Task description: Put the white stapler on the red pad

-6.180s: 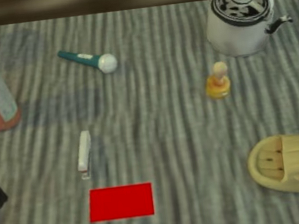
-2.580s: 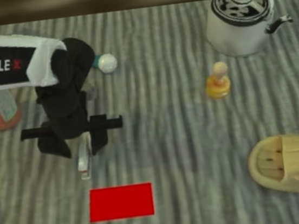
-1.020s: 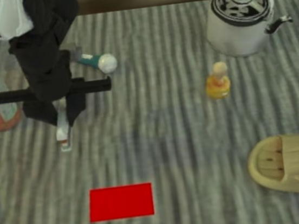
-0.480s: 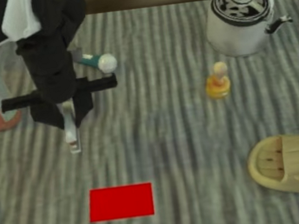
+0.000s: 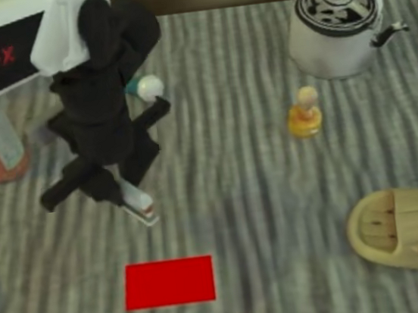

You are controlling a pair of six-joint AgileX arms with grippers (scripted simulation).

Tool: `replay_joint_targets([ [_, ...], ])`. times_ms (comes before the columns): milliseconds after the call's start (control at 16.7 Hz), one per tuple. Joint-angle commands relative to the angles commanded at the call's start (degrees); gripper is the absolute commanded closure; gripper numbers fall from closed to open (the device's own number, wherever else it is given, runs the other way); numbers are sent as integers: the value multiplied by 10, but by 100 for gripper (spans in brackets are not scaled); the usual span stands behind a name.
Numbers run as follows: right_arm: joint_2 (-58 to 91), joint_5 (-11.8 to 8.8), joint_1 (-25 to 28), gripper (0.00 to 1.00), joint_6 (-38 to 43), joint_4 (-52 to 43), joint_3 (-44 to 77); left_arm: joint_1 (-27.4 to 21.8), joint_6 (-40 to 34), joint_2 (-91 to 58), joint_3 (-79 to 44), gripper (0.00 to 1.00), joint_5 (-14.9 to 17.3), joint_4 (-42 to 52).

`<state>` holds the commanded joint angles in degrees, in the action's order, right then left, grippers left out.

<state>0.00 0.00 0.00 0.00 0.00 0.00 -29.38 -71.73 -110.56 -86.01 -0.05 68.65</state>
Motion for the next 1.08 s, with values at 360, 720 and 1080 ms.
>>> replay_joint_targets([
  [360, 0, 0, 0, 0, 0, 0, 0, -50, -358, 39, 43, 100, 3, 6],
  [720, 0, 0, 0, 0, 0, 0, 0, -77, -543, 86, 75, 100, 4, -7],
  [1080, 0, 0, 0, 0, 0, 0, 0, -76, -554, 88, 76, 100, 3, -7],
])
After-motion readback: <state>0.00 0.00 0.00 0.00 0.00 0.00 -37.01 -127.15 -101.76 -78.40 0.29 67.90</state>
